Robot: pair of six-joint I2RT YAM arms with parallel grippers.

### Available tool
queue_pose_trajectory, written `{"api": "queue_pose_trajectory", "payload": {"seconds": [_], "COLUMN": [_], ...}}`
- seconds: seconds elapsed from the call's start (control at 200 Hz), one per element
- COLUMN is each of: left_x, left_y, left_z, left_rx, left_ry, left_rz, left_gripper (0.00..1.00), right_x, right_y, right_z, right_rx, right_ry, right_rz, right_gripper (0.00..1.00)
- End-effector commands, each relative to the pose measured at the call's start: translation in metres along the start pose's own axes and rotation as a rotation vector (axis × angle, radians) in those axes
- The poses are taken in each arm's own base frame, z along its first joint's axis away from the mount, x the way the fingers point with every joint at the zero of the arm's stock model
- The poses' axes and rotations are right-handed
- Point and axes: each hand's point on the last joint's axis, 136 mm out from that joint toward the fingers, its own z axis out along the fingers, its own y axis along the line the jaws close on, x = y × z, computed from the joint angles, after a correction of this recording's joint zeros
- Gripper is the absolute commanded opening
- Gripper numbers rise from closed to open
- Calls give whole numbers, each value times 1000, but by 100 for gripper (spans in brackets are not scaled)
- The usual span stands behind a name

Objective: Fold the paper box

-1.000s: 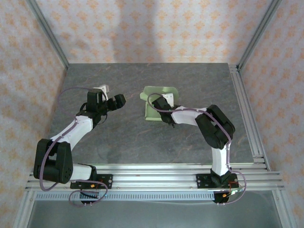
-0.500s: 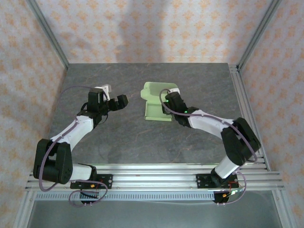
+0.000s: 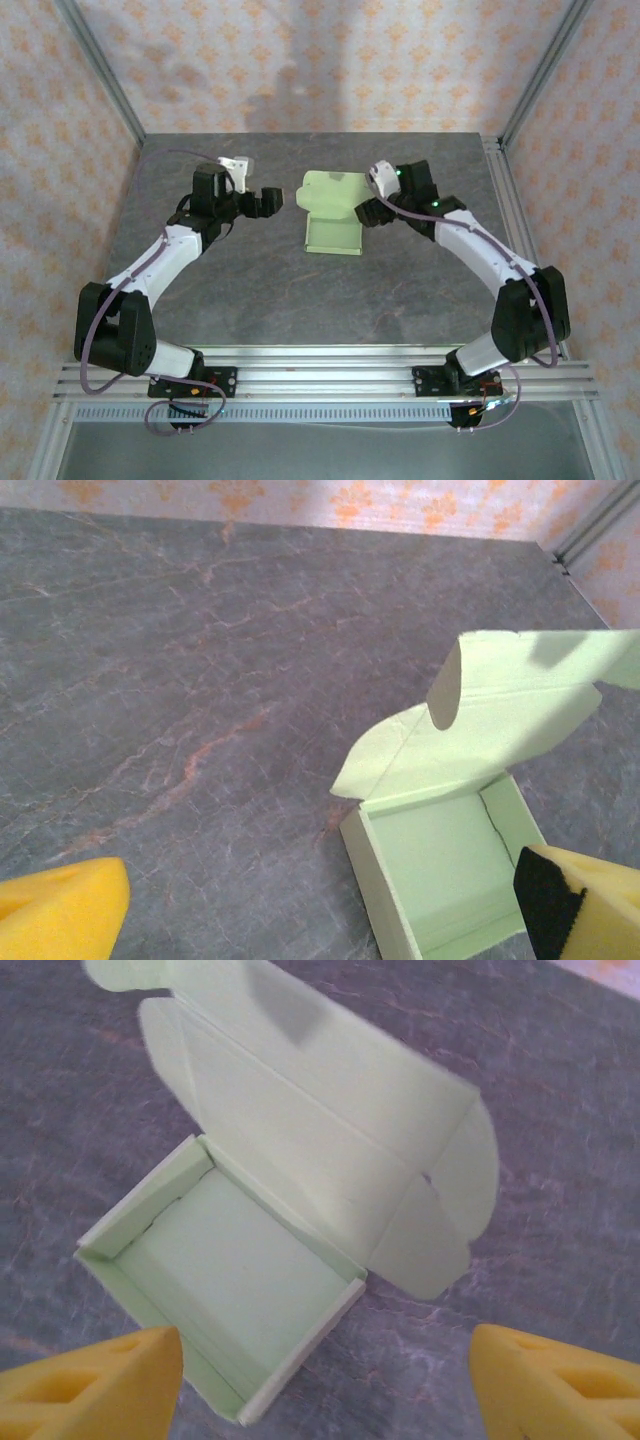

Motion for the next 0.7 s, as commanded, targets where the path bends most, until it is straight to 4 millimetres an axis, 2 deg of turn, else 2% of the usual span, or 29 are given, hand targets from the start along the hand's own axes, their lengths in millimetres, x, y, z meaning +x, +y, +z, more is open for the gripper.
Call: {"api": "queue_pose_trajectory", "payload": {"seconds": [0.0, 0.175, 0.335, 0.516, 0.696], "left_x": [1, 13, 23, 28, 29], "left_y": [-15, -17, -15, -13, -13], "left_z": [-14, -23, -29, -33, -33], "left_rx": [49, 47, 36, 23, 22], "left_ry": [2, 18, 30, 34, 38], "left_rz": [43, 36, 35, 38, 49], "left_gripper": [100, 100, 100, 100, 100], "right_x": [13, 4, -9, -11, -11], "right_y": [-1, -15, -33, -45, -45], "right_z": [-6, -3, 10, 32, 46], "right_rx": [-127, -230, -271, -324, -393], "right_ry": [121, 193, 234, 292, 330], "right_rz": [-118, -186, -214, -217, -189], "right_gripper": [75, 73, 70, 63, 43]}}
